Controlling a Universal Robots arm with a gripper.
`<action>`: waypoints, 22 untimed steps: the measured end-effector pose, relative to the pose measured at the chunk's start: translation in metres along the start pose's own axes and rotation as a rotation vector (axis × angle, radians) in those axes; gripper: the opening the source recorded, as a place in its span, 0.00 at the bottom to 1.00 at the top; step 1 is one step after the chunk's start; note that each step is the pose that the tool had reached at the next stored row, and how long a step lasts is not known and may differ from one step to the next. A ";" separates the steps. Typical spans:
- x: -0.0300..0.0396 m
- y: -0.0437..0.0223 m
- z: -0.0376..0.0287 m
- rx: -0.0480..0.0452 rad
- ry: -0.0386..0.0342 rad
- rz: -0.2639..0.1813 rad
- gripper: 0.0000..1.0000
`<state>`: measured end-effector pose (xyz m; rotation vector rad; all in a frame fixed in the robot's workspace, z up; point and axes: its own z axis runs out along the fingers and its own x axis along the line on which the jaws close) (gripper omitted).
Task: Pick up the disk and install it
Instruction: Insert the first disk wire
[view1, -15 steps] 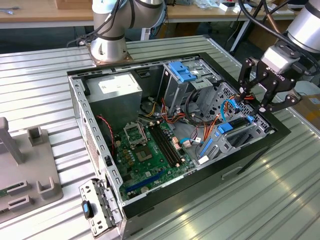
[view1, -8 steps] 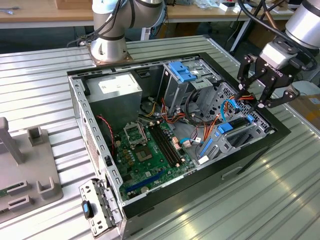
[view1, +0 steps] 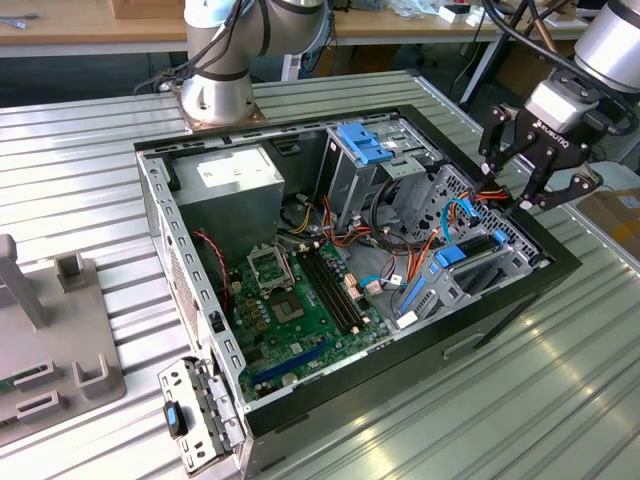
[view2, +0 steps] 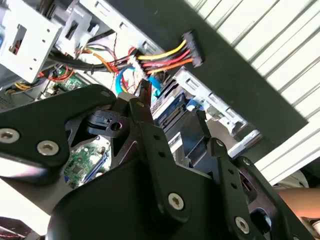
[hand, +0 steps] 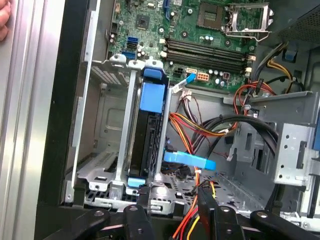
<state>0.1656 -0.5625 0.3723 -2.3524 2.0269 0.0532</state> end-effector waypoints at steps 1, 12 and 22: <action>0.0008 -0.0057 0.0000 0.0000 0.0001 0.000 0.51; 0.0022 -0.0158 0.0000 -0.0007 0.0000 -0.015 0.51; 0.0025 -0.0168 0.0026 -0.0118 -0.0012 -0.239 0.51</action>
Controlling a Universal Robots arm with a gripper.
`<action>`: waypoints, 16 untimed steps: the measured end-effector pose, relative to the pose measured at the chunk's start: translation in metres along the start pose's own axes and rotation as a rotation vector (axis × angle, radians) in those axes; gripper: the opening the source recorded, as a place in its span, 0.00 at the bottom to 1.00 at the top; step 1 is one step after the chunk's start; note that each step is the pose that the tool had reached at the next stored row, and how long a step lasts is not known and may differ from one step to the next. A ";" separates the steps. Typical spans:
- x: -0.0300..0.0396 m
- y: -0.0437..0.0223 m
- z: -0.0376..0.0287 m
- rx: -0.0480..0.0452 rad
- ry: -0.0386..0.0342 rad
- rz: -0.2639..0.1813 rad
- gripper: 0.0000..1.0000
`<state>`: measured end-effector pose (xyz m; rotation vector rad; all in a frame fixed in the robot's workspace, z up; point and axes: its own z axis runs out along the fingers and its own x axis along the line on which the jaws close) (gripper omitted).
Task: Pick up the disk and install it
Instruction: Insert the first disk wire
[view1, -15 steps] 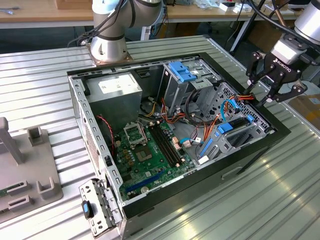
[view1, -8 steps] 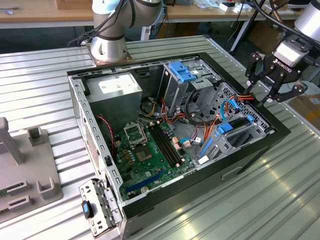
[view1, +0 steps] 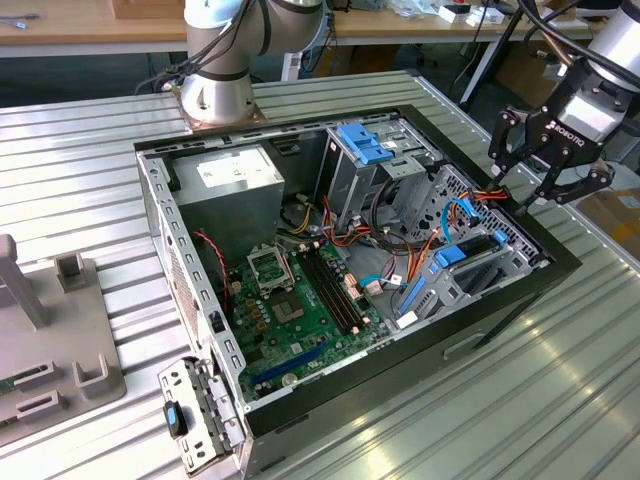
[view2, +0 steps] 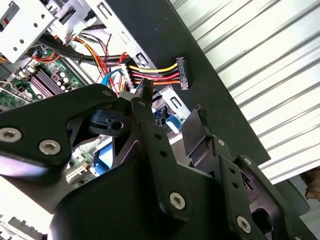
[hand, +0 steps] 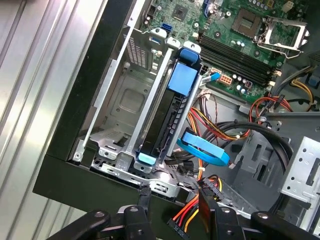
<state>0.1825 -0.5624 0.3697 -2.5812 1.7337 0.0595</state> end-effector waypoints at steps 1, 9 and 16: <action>0.0000 0.0000 0.0000 0.0000 0.0000 0.000 0.51; 0.0000 0.0000 0.0000 0.0000 0.0000 0.000 0.51; 0.0001 -0.0004 0.0017 -0.0036 0.0001 -0.100 0.51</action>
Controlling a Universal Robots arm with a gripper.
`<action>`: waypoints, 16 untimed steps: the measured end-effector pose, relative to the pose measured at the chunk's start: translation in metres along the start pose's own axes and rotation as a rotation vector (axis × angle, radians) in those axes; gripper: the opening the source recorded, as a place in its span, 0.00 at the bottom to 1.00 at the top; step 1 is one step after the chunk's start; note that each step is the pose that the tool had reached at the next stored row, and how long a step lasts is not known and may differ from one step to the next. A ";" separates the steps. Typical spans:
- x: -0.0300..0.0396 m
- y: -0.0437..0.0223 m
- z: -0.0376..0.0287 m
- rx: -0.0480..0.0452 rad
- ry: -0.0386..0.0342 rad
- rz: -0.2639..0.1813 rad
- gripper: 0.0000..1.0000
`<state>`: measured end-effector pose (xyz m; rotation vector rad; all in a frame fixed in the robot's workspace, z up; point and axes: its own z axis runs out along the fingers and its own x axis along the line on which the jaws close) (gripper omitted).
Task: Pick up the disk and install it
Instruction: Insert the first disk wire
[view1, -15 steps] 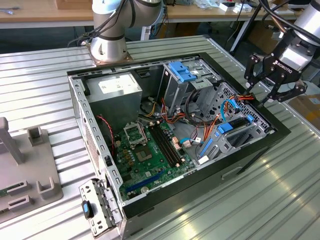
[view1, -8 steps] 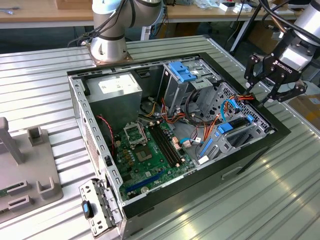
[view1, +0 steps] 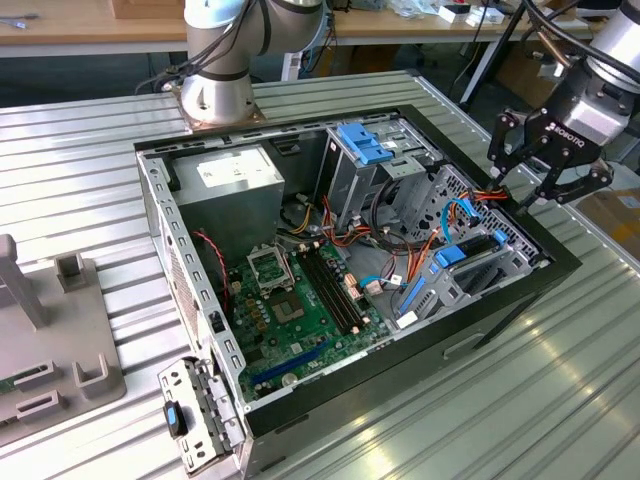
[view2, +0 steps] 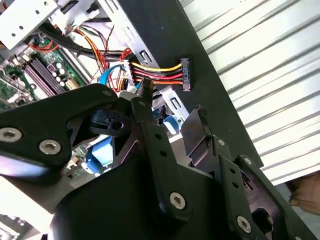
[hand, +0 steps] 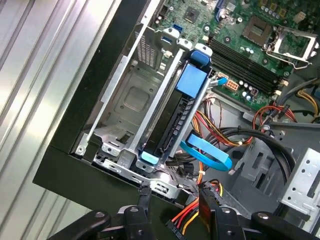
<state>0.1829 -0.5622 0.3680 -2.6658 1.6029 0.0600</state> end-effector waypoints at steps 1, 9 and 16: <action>0.0007 -0.0012 0.0006 -0.0015 -0.0004 -0.032 0.51; 0.0016 -0.0027 0.0032 -0.0106 -0.0011 -0.225 0.51; 0.0016 -0.0027 0.0034 0.0287 0.0001 -0.363 0.51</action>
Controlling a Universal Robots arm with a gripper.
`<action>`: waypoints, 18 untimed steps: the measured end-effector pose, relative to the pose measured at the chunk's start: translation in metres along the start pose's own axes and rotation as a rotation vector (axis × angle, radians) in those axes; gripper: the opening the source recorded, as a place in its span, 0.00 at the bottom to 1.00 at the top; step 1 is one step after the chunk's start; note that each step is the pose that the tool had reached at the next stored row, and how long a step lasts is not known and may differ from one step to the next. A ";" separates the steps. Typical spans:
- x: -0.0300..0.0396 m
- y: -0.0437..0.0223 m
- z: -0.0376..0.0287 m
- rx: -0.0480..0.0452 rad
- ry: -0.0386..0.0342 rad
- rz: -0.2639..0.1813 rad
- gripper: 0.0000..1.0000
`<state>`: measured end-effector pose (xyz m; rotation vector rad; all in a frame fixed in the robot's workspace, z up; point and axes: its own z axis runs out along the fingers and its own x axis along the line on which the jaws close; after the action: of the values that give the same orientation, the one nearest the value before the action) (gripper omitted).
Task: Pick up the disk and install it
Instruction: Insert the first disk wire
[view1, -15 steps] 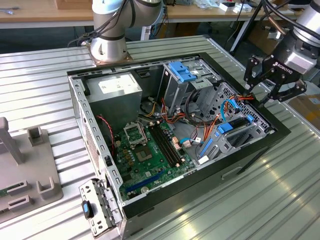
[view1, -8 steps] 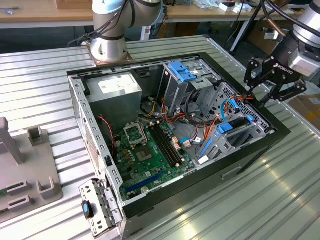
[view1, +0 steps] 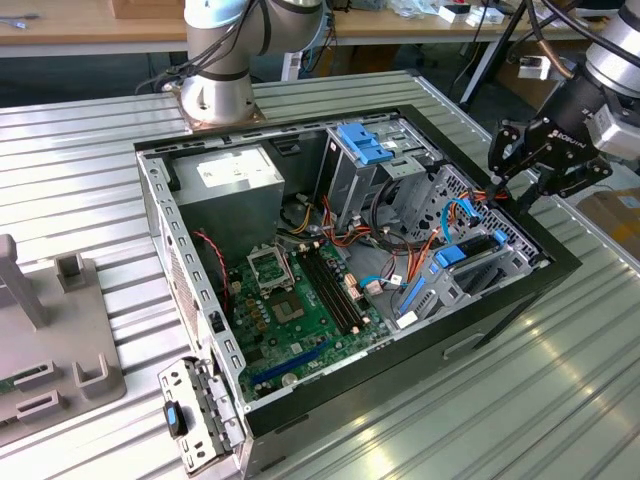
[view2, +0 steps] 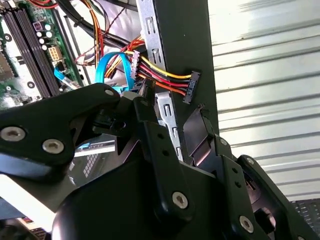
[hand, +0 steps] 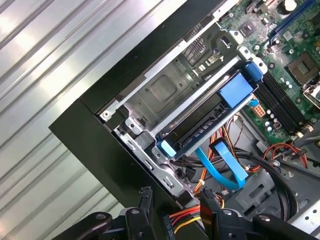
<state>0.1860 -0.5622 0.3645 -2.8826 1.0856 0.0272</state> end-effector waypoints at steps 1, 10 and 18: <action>0.0000 0.0000 0.0002 0.0086 0.0050 -0.012 0.51; 0.0011 0.0014 0.0014 0.0547 0.0417 -0.154 0.51; -0.0008 0.0036 0.0016 0.0548 0.0421 -0.148 0.51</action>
<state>0.1830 -0.5643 0.3628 -2.9176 0.8610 -0.0694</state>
